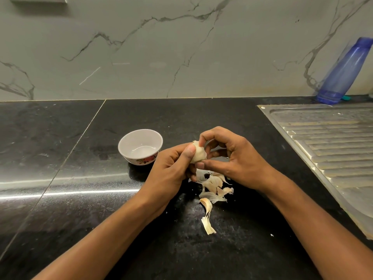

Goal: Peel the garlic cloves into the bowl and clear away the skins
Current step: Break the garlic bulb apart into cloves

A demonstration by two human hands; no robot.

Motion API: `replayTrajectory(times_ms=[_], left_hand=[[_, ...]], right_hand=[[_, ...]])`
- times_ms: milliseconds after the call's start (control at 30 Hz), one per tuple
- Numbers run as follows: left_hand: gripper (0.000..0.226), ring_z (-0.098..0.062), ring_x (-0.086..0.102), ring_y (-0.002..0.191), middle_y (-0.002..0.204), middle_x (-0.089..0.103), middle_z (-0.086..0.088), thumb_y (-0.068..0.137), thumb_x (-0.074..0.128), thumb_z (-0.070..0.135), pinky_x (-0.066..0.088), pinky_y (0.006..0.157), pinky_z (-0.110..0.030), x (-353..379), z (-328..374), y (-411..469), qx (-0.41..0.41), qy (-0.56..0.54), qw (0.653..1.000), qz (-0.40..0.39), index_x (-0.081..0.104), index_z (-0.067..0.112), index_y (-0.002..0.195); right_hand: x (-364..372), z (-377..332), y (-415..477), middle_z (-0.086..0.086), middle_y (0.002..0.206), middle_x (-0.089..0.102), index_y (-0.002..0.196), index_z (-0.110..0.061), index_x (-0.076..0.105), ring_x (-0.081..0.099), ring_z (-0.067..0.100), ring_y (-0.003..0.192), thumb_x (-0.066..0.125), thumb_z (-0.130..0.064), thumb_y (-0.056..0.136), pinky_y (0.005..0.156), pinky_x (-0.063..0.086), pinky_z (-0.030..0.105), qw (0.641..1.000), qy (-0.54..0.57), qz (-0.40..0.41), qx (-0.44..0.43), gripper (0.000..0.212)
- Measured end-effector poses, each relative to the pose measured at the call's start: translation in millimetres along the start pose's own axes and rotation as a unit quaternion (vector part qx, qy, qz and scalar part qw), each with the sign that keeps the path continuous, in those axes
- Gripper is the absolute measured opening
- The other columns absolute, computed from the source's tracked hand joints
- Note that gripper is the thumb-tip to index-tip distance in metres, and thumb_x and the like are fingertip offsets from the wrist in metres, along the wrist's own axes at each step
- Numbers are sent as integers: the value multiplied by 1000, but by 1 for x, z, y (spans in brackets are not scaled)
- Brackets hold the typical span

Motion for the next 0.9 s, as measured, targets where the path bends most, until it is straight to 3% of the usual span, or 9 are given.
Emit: replayTrajectory(times_ms=[133, 300, 433, 633, 733, 900], left_hand=[[34, -21, 53, 77, 97, 62, -32, 112, 46, 27, 49, 67, -31, -1, 1, -1, 20, 47, 999, -12, 77, 16, 119], [35, -20, 52, 73, 89, 58, -31, 113, 45, 29, 46, 65, -30, -1, -1, -1, 19, 73, 997, -19, 77, 14, 114], [37, -20, 51, 72, 79, 60, -13, 113, 45, 29, 46, 66, -30, -1, -1, 0, 9, 66, 998, -12, 77, 10, 108], [34, -18, 56, 77, 86, 66, -4, 112, 46, 34, 49, 66, -32, 0, 3, 3, -4, 38, 999, 19, 75, 17, 119], [33, -17, 60, 86, 105, 70, -13, 111, 47, 40, 52, 72, -35, 0, 1, 3, -21, 20, 999, 43, 71, 20, 121], [34, -20, 63, 94, 108, 68, -10, 107, 51, 47, 55, 83, -41, -2, -3, 3, -42, 28, 998, 46, 66, 18, 117]], right_hand=[[-1, -1, 1, -8, 114, 61, 114, -19, 66, 67, 22, 105, 88, -20, 87, 89, 61, 33, 999, -34, -5, -20, 36], [-3, 1, 0, -12, 114, 60, 113, -19, 65, 66, 20, 105, 87, -24, 88, 89, 61, 35, 998, -57, -26, -14, 34], [-5, -1, 0, -13, 108, 62, 112, -19, 67, 68, 18, 101, 82, -30, 92, 86, 62, 32, 998, -66, -7, -17, 28], [-6, -1, -2, -9, 112, 71, 121, -21, 71, 72, 20, 104, 88, -25, 87, 89, 63, 34, 999, 17, 32, 33, 38], [-6, 0, -1, -8, 113, 74, 122, -25, 74, 73, 16, 105, 86, -27, 88, 91, 63, 35, 995, 61, 35, 75, 36], [-5, 1, -1, -10, 114, 77, 124, -28, 76, 73, 11, 109, 79, -30, 93, 96, 62, 36, 994, 50, 32, 93, 31]])
Point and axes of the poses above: each hand's wrist, its own y-axis towards the middle knuckle, its own x-axis out of the palm, z = x × y, the point moved 1 cm from there along y, towards the middle knuckle
